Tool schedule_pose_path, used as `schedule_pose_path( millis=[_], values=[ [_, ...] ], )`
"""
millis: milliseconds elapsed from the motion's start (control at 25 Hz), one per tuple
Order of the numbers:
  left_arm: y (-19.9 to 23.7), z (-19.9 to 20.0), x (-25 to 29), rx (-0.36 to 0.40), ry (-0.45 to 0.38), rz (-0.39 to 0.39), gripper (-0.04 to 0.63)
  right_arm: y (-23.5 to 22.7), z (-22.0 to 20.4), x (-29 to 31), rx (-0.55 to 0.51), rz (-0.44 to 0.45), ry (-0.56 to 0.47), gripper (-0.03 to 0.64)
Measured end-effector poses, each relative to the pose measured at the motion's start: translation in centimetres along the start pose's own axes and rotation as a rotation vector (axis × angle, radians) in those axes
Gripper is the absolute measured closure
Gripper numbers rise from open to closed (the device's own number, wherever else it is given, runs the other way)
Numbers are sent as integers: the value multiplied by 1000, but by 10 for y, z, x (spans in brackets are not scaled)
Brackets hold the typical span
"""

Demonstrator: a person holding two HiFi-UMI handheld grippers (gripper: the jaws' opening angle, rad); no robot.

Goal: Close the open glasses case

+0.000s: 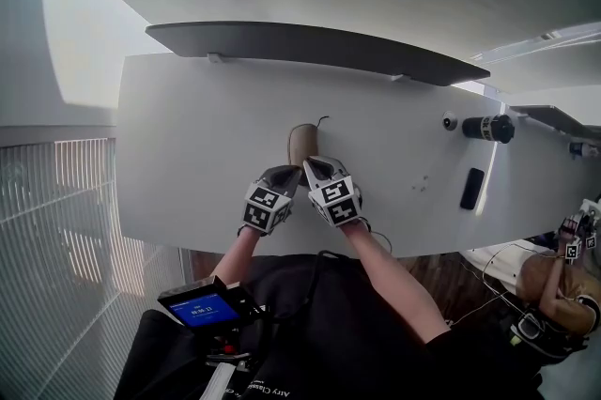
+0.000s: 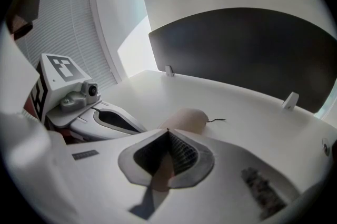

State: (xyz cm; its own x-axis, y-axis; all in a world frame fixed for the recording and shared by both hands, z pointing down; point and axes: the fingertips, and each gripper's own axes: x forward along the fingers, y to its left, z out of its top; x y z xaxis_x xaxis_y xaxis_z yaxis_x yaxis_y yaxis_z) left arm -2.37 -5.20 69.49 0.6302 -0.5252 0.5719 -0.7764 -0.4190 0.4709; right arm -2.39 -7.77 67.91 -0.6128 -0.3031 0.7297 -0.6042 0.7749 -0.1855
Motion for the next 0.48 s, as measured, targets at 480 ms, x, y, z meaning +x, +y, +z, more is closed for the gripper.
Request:
schedule_pose_path(
  millis=[480],
  values=[
    [-1,-5,1,-30,17,-20,589,0,-1,0,28,13,11,611]
  ],
)
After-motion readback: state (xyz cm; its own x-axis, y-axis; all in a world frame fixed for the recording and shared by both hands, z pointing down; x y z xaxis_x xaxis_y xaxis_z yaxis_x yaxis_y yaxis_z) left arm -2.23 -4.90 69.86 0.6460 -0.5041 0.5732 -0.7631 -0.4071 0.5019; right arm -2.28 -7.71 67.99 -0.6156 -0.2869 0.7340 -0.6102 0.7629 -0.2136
